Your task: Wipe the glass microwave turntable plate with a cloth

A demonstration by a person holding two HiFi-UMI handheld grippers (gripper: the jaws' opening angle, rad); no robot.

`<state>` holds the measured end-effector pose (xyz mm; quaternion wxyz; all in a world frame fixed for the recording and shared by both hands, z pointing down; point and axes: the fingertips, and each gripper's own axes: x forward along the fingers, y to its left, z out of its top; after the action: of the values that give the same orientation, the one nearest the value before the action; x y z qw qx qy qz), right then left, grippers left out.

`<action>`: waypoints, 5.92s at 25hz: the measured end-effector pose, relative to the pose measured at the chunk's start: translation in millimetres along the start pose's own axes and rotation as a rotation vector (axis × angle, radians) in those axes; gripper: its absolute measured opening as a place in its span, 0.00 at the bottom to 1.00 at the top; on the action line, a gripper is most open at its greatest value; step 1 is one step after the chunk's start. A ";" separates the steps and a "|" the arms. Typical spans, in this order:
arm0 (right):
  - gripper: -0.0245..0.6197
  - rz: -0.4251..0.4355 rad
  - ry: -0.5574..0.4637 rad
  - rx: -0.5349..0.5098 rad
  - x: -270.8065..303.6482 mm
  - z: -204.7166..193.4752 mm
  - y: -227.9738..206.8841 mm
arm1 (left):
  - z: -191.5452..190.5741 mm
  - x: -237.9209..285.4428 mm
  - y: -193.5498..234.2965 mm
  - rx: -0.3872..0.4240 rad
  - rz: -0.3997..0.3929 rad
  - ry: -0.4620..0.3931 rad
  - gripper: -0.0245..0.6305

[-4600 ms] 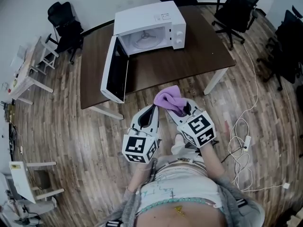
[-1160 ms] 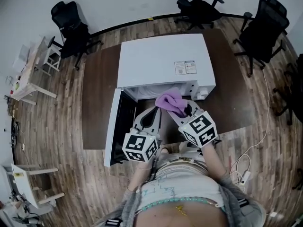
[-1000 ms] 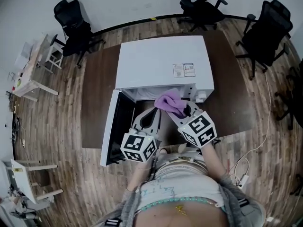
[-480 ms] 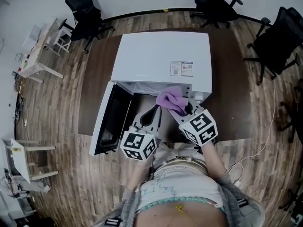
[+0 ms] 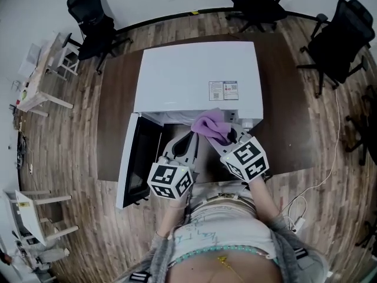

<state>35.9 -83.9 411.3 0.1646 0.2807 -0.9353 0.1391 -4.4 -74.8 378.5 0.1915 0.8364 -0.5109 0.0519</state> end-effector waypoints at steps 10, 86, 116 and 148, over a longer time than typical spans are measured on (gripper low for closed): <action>0.22 -0.147 0.016 0.045 26.5 2.6 -1.3 | 6.3 8.9 39.1 0.050 -0.135 0.049 0.05; 0.22 -0.264 0.116 0.133 35.4 -38.1 -32.9 | -128.2 82.7 131.1 -0.153 -0.069 0.342 0.05; 0.22 -0.276 0.157 0.153 24.7 -52.7 -45.0 | -172.6 106.1 153.5 -1.049 0.075 0.230 0.37; 0.22 -0.250 0.166 0.161 29.7 -57.5 -43.9 | -180.4 101.5 155.8 -1.178 0.095 0.243 0.18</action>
<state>50.8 -113.1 482.2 0.2343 0.3945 -0.8621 0.2148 -73.1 -155.1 615.1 0.6770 0.5540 -0.4652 -0.1358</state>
